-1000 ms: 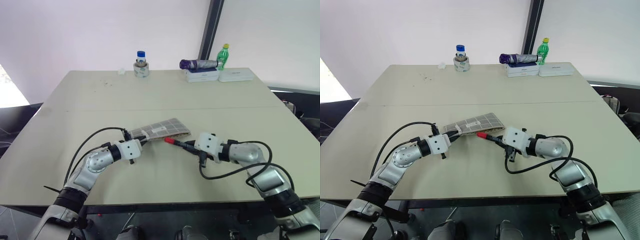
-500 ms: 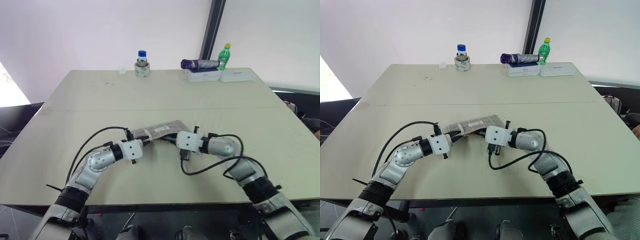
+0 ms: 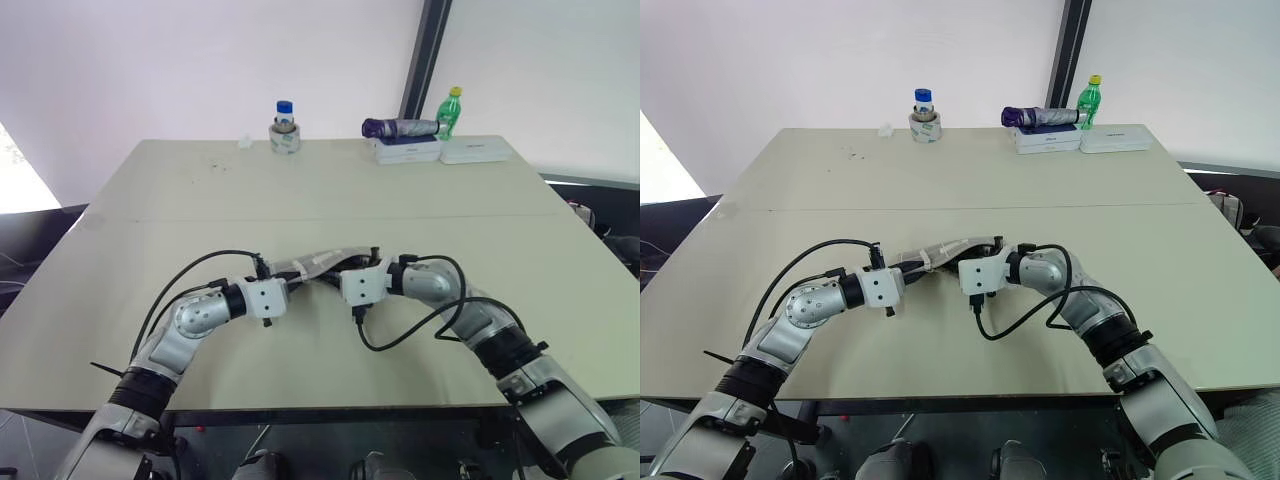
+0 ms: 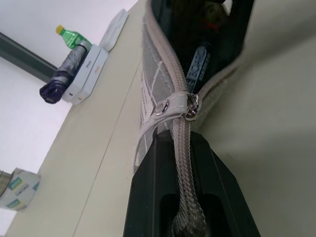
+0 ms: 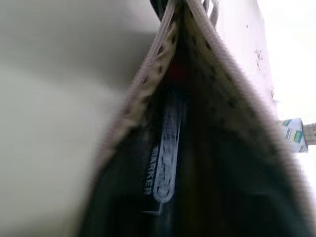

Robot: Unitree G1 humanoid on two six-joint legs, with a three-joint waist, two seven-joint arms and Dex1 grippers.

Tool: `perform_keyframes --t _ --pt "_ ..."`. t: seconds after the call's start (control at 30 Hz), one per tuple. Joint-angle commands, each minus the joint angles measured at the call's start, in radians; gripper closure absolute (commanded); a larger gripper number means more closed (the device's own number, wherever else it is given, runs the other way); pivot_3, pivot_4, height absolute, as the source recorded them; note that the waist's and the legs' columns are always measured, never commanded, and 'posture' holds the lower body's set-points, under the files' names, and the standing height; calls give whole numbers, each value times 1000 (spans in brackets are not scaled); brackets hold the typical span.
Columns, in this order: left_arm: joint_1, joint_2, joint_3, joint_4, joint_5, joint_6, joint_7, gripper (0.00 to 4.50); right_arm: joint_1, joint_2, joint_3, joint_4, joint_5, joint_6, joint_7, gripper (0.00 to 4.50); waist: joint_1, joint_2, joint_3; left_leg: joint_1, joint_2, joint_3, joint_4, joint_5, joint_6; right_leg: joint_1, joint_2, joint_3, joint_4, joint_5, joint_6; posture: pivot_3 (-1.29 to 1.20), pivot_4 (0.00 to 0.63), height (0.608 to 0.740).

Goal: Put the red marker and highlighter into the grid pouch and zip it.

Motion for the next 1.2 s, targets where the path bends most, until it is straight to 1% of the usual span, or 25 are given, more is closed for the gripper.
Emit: perform_keyframes --t 0.03,0.13,0.23,0.3,0.37,0.43,0.6,0.7,0.77,0.9,0.97,1.2 --pt "7 0 14 -39 -21 1 10 4500 29 -35 -80 -104 112 4 54 717 1 0 0 0 0 0 0 0 0 0 0 0 0 0 0 0 150 740" --pt "11 -3 15 -34 -17 3 17 4500 117 -78 -138 -264 314 97 193 717 5 0 0 0 0 -1 0 0 0 1 0 0 0 0 0 0 150 740" --pt "13 -4 12 -27 -12 -1 20 4500 168 -114 -185 -372 406 181 247 717 0 0 0 0 0 -2 0 0 0 1 0 0 0 0 0 0 150 740" --pt "9 -9 12 -19 -11 2 23 4500 208 -140 -214 -459 499 280 296 717 1 0 0 1 0 -3 0 0 0 1 0 0 0 0 0 0 150 740" --pt "4 -15 8 -9 -7 0 24 4500 217 -120 -239 -521 576 376 287 717 0 0 0 1 1 -4 0 0 1 1 0 0 0 0 0 0 150 740" --pt "-5 -19 -3 -2 3 -9 22 4500 196 -64 -254 -548 625 479 231 717 -2 0 0 1 1 -4 0 -1 1 1 0 0 0 0 0 0 150 740" --pt "-22 -28 -21 19 41 -22 38 4500 95 78 -218 -477 554 786 29 717 1 0 0 0 1 -4 0 -1 1 0 0 0 0 0 -1 0 150 740" --pt "-13 -37 -35 14 71 -16 59 4500 38 182 -241 -449 609 999 -57 717 3 0 0 0 1 -4 0 0 1 0 -1 0 0 0 -1 0 150 740" --pt "-7 -42 -45 3 99 -12 78 4500 19 215 -244 -461 638 1093 -70 717 3 0 0 -1 1 -4 0 -1 1 0 -1 0 0 0 -1 0 150 740" --pt "5 -44 -61 -11 154 -9 112 4500 -4 242 -240 -444 637 1190 -107 717 2 0 0 -1 1 -4 0 -1 2 0 -1 0 0 0 -1 0 150 740" --pt "11 -41 -69 -15 181 -9 129 4500 -6 245 -226 -431 635 1219 -109 717 1 0 0 -1 1 -4 0 -3 5 0 -1 0 0 0 -1 0 150 740" --pt "25 -44 -70 -36 190 14 154 4500 9 242 -196 -414 647 1295 -86 717 0 0 0 -1 1 -3 0 -4 6 -1 -1 0 0 0 -1 0 150 740"
